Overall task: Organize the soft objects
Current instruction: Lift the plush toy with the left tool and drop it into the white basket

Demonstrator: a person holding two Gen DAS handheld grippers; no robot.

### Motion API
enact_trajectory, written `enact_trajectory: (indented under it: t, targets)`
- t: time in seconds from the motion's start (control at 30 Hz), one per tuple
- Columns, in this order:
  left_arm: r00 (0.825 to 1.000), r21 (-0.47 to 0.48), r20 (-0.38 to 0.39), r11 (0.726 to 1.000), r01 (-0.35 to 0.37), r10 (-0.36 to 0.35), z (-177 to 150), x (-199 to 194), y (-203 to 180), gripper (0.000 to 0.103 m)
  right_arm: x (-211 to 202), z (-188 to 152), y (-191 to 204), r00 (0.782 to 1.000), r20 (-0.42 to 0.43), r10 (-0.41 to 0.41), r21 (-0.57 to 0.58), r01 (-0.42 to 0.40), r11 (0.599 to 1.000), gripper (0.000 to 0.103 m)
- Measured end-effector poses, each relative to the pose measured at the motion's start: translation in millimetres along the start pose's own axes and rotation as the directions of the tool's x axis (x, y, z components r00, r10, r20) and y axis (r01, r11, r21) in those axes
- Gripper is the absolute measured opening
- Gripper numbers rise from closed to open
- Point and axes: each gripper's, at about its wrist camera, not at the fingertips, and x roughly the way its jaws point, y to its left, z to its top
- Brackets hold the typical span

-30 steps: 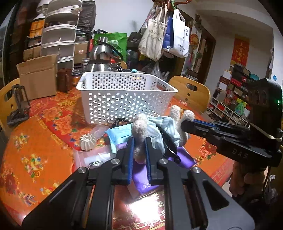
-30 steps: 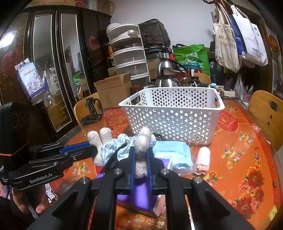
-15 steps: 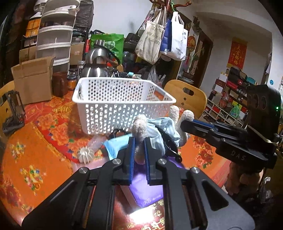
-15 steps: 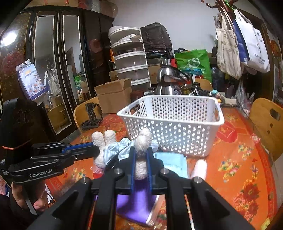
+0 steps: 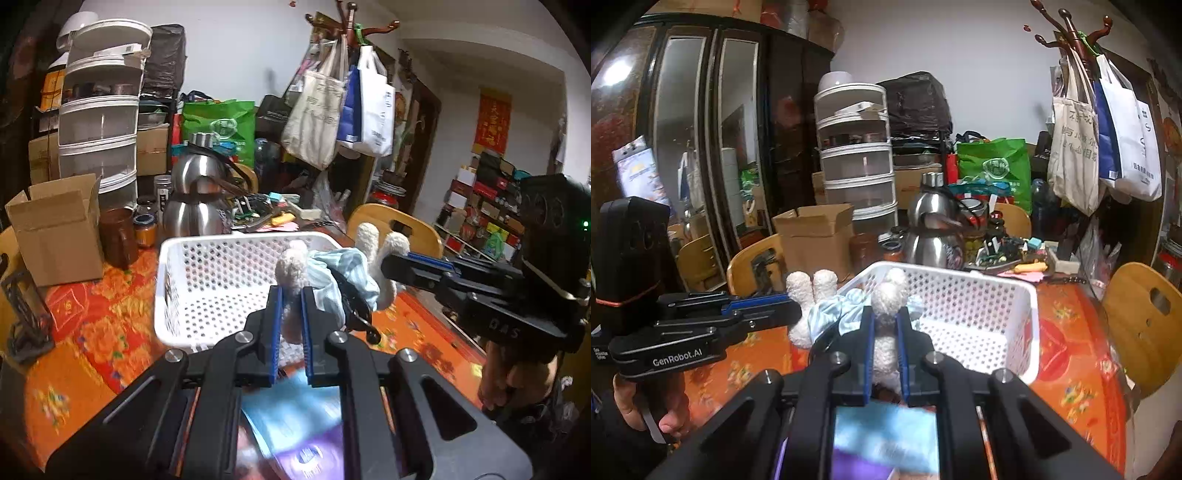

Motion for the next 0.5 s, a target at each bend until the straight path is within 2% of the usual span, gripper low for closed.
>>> enact_trajectory:
  t: [0.27, 0.37, 0.5]
  targets:
    - [0.995, -0.032, -0.088, 0.998, -0.05, 0.047, 34, 89, 38, 0.009, 75, 19, -40, 0.996, -0.075, -0.041, 0.038, 0.044, 0.998, 0.01]
    - [0.99, -0.043, -0.125, 0.996, -0.072, 0.067, 33, 120, 47, 0.009, 102, 18, -47, 0.992, -0.105, -0.071, 0.024, 0.074, 0.997, 0.009]
    - [0.982, -0.062, -0.162, 0.992, -0.111, 0.1, 26, 151, 59, 0.01, 128, 11, -56, 0.989, -0.13, -0.07, 0.031, 0.075, 0.997, 0.01]
